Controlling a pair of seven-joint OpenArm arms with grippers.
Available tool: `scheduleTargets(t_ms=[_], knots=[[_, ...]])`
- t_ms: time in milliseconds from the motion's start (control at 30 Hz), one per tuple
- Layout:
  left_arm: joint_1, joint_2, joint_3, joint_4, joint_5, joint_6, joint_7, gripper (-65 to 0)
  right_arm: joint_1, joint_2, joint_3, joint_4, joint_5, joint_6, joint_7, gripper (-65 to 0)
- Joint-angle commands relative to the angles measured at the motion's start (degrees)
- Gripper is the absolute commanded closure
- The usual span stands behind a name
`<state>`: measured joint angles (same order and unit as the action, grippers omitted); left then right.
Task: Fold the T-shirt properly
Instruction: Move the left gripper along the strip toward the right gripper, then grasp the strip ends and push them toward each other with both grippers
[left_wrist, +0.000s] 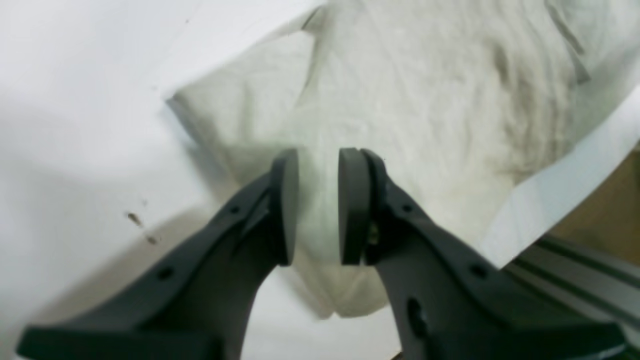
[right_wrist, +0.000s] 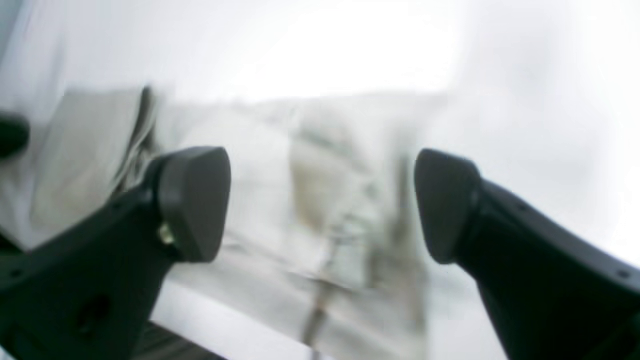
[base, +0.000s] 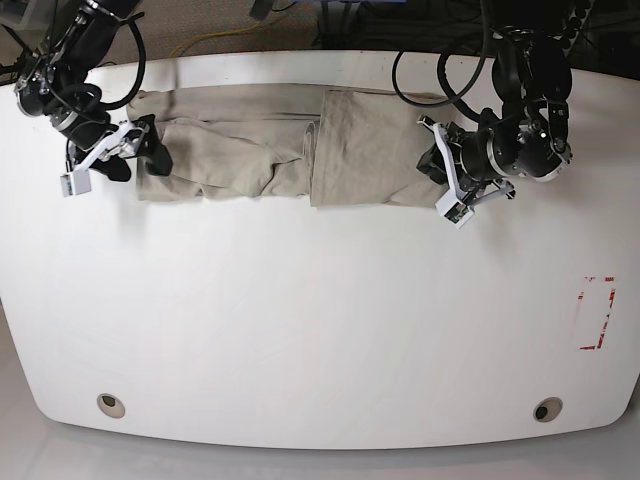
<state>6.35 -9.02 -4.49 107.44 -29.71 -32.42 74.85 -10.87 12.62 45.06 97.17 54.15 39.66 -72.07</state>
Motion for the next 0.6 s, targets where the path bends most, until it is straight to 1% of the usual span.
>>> scheduleTargets(t_ms=[0, 67, 167, 267, 333, 400, 567], knots=[[1.6, -2.0, 0.1, -0.8, -0.5, -0.2, -3.7, -11.8, 1.6, 3.3, 2.5, -5.3, 0.9, 0.3, 0.5, -54.5], [2.6, -2.5, 0.1, -1.8, -0.5, -0.2, -4.5, -11.8, 2.5, 4.6, 4.0, -10.5, 1.0, 0.3, 0.5, -54.7], [2.9, -2.5, 0.1, -3.9, -0.4, -0.3, -4.6, -11.8, 2.9, 6.1, 4.1, -15.9, 0.8, 0.3, 0.7, -54.7], [2.7, -2.5, 0.1, -6.6, -0.1, -1.9, -4.6, -11.8, 2.9, 6.3, 3.5, -18.0, 0.7, 0.3, 0.8, -54.7], [2.5, -2.5, 0.1, -8.7, -0.1, -3.4, -4.7, -11.8, 2.7, 5.4, 2.5, -18.0, 0.6, 0.3, 0.8, -54.7], [2.4, -2.5, 0.1, -10.1, -0.1, -4.6, -5.0, -11.8, 2.6, 3.7, 1.2, -17.9, 0.8, 0.3, 0.8, -54.7], [2.4, -2.5, 0.1, -10.2, -0.1, -4.9, -5.7, -11.8, 1.7, -0.5, -1.3, -17.0, 0.7, 0.3, 0.7, -54.5]])
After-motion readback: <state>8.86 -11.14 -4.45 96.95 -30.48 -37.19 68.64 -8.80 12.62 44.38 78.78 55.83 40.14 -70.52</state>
